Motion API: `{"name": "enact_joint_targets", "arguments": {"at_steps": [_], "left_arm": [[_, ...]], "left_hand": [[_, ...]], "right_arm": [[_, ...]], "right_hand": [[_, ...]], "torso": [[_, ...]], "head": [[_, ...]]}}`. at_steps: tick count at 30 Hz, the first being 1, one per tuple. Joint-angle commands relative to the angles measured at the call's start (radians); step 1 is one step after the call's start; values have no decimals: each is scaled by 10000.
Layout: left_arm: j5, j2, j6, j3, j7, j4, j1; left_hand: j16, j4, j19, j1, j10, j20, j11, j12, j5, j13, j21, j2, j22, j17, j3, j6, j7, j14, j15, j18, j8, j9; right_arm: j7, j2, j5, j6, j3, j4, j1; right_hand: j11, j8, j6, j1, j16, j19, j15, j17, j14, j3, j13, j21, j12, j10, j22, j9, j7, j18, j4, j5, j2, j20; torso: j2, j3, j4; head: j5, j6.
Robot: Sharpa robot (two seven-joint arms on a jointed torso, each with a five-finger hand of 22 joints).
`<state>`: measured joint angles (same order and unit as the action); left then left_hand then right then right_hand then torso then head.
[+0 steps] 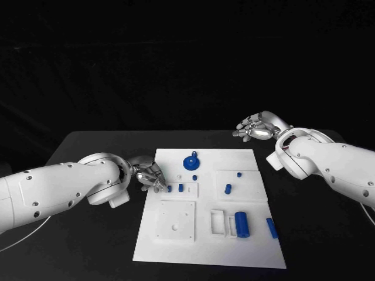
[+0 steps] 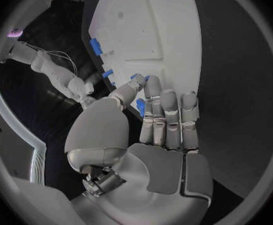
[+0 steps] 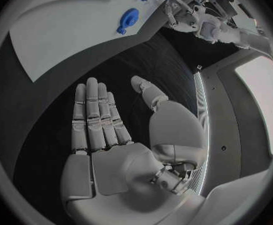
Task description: Assemble the parts on the task board
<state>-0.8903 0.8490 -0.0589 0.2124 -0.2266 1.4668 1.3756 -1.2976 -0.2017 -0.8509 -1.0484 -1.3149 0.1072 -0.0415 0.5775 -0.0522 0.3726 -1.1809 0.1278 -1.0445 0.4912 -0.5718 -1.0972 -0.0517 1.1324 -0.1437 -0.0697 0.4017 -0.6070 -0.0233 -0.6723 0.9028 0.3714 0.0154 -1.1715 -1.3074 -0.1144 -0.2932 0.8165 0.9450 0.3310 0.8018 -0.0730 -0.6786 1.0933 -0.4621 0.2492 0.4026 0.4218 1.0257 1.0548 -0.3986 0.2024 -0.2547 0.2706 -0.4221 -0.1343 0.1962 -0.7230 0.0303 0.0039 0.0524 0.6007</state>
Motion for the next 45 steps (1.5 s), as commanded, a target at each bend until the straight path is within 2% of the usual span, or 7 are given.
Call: {"name": "enact_joint_targets", "arguments": {"at_steps": [1, 7, 23, 31, 37, 45], "left_arm": [[-36, -25, 39, -3, -44, 9, -4], [-36, -63, 16, -1, -147, -71, -11], [-93, -249, -129, 9, -433, -324, -95], [-158, -275, -359, 9, -487, -368, -151], [-129, -250, -247, 8, -447, -369, -153], [503, -206, -116, 7, -304, -357, -158]], "left_hand": [[-56, 76, -103, 156, -71, 1160, -3, -48, 35, -18, -36, -6, -4, 16, 6, -101, 7, 84, -13, -103, -46, 16], [-35, 358, -115, 368, -124, 1179, -5, -121, 34, -52, -21, -103, 12, 23, 10, -133, 2, 97, -16, -100, -92, 32], [-1, 546, -103, 342, -143, 1208, 0, -204, 32, -81, -13, -450, 14, 29, -106, -119, -9, 94, -14, -106, -159, 45], [-5, 536, -107, 306, -163, 1214, -4, -209, 31, -80, -23, -516, 7, 36, -120, -136, -6, 106, -17, -105, -160, 40], [-7, 535, -111, 298, -172, 1216, -6, -210, 31, -80, -28, -537, 5, 38, -121, -143, -4, 113, -19, -105, -159, 38], [-7, 527, -111, 300, -172, 1216, -6, -213, 32, -80, -32, -517, 2, 39, -111, -142, -5, 114, -20, -104, -161, 38]], "right_arm": [[-101, 6, -6, -68, 4, 1, 8], [-100, 10, -6, -69, 4, 1, 13], [-102, 9, -6, -70, 4, 3, 15], [-101, 6, -6, -69, 4, 1, 15], [-102, 0, -6, -76, 4, 2, 16], [-99, -20, -6, -80, 4, 3, 19]], "right_hand": [[6, -49, -66, -91, -58, -75, -11, -15, -15, 37, -11, -55, 68, -50, 16, 15, 15, -71, 15, -49, 42, 8], [6, -50, -67, -90, -60, -75, -11, -17, -15, 37, -13, -55, 68, -51, 17, 16, 15, -71, 16, -51, 43, 8], [6, -52, -67, -80, -66, -77, -11, -23, -15, 32, -20, -57, 72, -53, 20, 18, 15, -71, 24, -57, 45, 7], [5, -54, -68, -76, -69, -78, -12, -25, -16, 30, -23, -57, 73, -54, 21, 19, 15, -71, 26, -58, 46, 7], [5, -54, -68, -74, -71, -78, -12, -27, -16, 29, -25, -58, 74, -54, 22, 19, 15, -71, 28, -59, 45, 7], [5, -54, -68, -74, -71, -78, -12, -27, -16, 29, -25, -58, 74, -55, 22, 19, 15, -71, 29, -59, 45, 7]], "torso": [[-5, 3, -5], [-1, 7, -3], [-6, 3, -1], [-3, 3, -3], [-2, 2, -3], [-6, -2, -8]], "head": [[3, 18], [2, 24], [-19, 51], [-24, 61], [-25, 61], [-34, 48]]}}
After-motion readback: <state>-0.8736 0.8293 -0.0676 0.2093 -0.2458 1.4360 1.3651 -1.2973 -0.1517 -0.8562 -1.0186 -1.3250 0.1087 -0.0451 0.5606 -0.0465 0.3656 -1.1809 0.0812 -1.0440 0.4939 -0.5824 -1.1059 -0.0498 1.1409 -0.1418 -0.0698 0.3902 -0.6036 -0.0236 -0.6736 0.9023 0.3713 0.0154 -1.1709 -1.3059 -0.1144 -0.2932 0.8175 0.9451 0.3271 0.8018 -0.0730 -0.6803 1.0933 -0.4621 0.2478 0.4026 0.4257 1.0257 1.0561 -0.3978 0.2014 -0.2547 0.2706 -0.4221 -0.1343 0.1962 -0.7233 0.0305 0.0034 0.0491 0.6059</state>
